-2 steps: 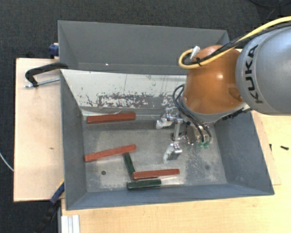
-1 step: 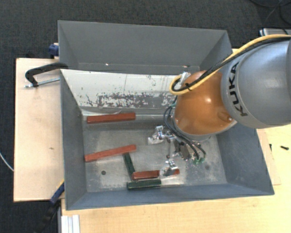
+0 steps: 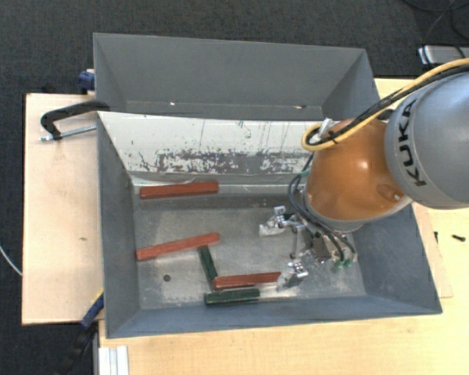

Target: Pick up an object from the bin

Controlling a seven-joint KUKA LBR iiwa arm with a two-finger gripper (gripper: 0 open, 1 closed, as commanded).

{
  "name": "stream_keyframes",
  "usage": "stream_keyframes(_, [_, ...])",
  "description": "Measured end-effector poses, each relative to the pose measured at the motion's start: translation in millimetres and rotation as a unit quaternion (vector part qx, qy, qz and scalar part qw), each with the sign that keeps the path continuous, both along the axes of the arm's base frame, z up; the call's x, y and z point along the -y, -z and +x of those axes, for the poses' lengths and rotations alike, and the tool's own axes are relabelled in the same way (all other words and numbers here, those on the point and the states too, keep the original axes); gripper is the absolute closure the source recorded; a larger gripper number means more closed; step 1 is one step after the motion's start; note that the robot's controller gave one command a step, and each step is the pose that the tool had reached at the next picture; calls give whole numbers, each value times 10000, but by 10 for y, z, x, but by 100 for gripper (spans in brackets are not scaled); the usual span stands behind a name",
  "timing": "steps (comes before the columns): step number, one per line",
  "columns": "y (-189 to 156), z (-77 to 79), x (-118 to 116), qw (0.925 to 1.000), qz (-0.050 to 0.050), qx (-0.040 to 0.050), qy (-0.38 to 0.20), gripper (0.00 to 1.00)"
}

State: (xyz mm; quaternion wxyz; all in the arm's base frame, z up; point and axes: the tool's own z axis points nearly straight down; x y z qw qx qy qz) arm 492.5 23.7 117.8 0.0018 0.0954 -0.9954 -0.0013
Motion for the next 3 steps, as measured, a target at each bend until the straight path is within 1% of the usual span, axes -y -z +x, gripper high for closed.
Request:
stream_keyframes(1, [323, 90, -510, 9879, -115, -43, -1544, 100])
stream_keyframes(2, [323, 90, -510, 9880, -114, -43, -1541, 100])
stream_keyframes(3, [149, 35, -590, 9783, -23, 33, -2074, 100])
